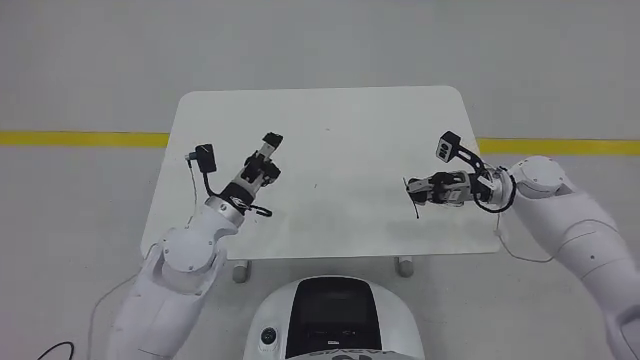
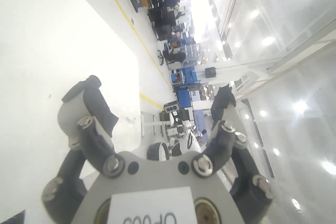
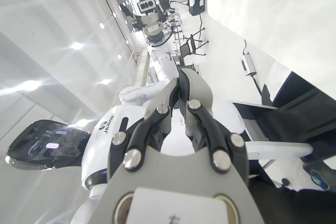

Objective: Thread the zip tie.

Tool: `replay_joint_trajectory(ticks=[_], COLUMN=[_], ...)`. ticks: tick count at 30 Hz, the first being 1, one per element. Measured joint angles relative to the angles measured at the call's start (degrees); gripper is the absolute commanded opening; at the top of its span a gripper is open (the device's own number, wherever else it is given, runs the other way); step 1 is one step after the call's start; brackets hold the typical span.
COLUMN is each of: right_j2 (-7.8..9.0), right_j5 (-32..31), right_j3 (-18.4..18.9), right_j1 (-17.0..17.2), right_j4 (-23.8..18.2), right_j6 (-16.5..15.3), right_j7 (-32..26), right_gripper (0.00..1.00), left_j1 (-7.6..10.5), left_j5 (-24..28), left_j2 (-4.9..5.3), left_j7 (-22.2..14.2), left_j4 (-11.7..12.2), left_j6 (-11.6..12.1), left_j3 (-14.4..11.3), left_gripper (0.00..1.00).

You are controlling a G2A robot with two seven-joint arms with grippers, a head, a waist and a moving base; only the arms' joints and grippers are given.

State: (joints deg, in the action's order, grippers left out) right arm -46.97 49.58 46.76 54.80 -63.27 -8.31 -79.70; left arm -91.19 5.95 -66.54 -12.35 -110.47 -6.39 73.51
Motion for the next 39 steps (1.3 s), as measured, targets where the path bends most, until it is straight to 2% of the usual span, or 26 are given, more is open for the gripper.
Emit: replay_joint_trajectory(ticks=[2,6,8,10,12,18,21,23,26,27,29,31,33,39], right_j2=[-0.09,-0.33,-0.53,-0.69,-0.68,-0.67,-0.74,-0.88,-1.1,-1.15,-1.19,-1.22,-1.22,-1.22], right_j5=[0.16,1.39,2.61,4.85,5.17,5.04,5.25,5.64,6.49,6.72,6.95,6.91,6.88,6.88], right_j3=[-0.25,-1.28,-2.39,-3.85,-3.98,-3.89,-3.77,-3.52,-3.76,-4.13,-4.91,-5.85,-6.07,-6.02], right_j1=[0.05,-0.16,-0.04,0.14,0.13,0.12,0.47,0.97,1.21,1.13,0.88,0.38,0.16,0.19], right_j4=[-0.37,-0.45,-0.92,-1.53,-1.52,-1.49,-1.8,-2.5,-3.83,-4.31,-4.88,-4.9,-4.72,-4.72], right_j6=[0.16,0.37,0.51,0.71,0.71,0.7,0.8,0.98,1.07,1.14,1.3,1.15,0.92,0.93], right_j7=[0.03,0.07,0.07,0.07,0.07,0.06,0.63,0.72,0.03,0.03,0.05,0.06,0.06,0.06], right_gripper=[0.0,0.0,0.0,0.0,0.0,0.0,0.0,0.0,0.0,0.0,0.0,0.0,0.0,0.0], left_j1=[2.26,8.64,11.12,13.4,14.12,14.01,13.43,13.71,15.63,16.83,18.88,21.18,21.72,21.56], left_j5=[-0.99,-3.42,-3.45,-3.05,-2.24,-2.33,-1.55,-0.68,1.05,1.57,2.14,2.55,2.55,2.52], left_j2=[-0.32,-1.53,-2.17,-2.87,-3.15,-3.13,-3.18,-3.32,-3.96,-4.33,-4.99,-5.83,-6.03,-5.99], left_j7=[-1.22,-1.86,-1.7,-0.02,1.35,1.31,2.52,1.75,0.09,-0.11,0.37,2.75,4.33,3.56], left_j4=[0.7,3.15,4.78,7.08,7.85,7.76,8.24,8.57,10.01,11.05,13.0,15.41,16.05,15.91], left_j6=[-1.48,-4.49,-5.08,-6.06,-6.2,-6.09,-4.74,-3.84,-2.72,-2.81,-3.56,-5.04,-5.5,-5.41], left_j3=[-2.91,-10.73,-13.85,-16.41,-17.08,-16.94,-16.48,-16.94,-19.15,-20.32,-22.1,-23.93,-24.36,-24.27], left_gripper=[1.0,1.0,1.0,1.0,1.0,1.0,1.0,1.0,1.0,1.0,1.0,1.0,1.0,1.0])
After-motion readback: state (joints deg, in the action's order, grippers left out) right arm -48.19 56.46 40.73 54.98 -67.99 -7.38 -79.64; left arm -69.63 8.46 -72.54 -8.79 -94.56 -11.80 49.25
